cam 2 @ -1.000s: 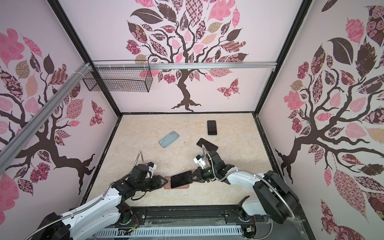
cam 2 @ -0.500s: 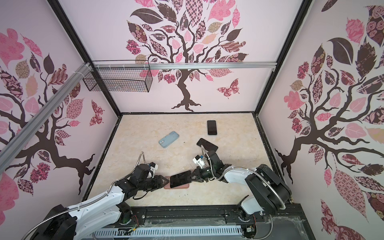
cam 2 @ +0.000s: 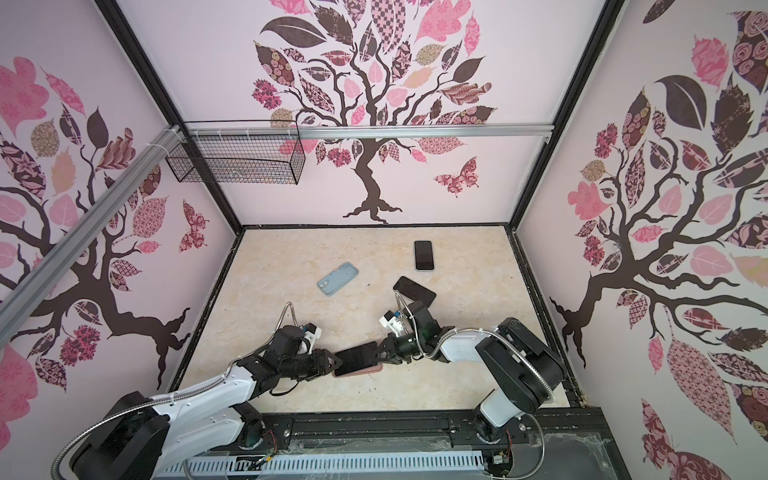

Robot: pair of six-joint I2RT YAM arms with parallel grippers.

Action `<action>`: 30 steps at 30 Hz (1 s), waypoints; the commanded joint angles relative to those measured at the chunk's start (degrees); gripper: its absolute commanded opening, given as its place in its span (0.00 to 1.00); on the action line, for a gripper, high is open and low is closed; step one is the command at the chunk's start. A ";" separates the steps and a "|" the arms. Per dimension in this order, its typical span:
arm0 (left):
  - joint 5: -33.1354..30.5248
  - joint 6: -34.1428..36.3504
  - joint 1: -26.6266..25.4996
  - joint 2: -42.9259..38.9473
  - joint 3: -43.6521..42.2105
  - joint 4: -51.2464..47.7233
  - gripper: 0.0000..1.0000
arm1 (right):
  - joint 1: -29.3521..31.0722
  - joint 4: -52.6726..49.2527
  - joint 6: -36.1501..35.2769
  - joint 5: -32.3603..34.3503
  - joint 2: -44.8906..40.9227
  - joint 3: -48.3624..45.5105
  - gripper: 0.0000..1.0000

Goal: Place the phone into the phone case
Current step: 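Press the phone's edge into the pink case rim with both grippers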

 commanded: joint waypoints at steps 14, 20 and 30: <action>-0.19 1.16 -0.06 0.53 -1.30 0.13 0.40 | 1.20 -5.36 -5.14 4.49 3.80 2.89 0.09; 0.57 1.68 -0.07 1.03 -1.14 0.27 0.37 | 1.22 -10.55 -8.07 7.35 2.20 4.05 0.19; 2.82 2.46 -0.07 1.63 -0.65 0.35 0.35 | 1.23 -18.17 -12.24 11.00 -0.40 6.97 0.36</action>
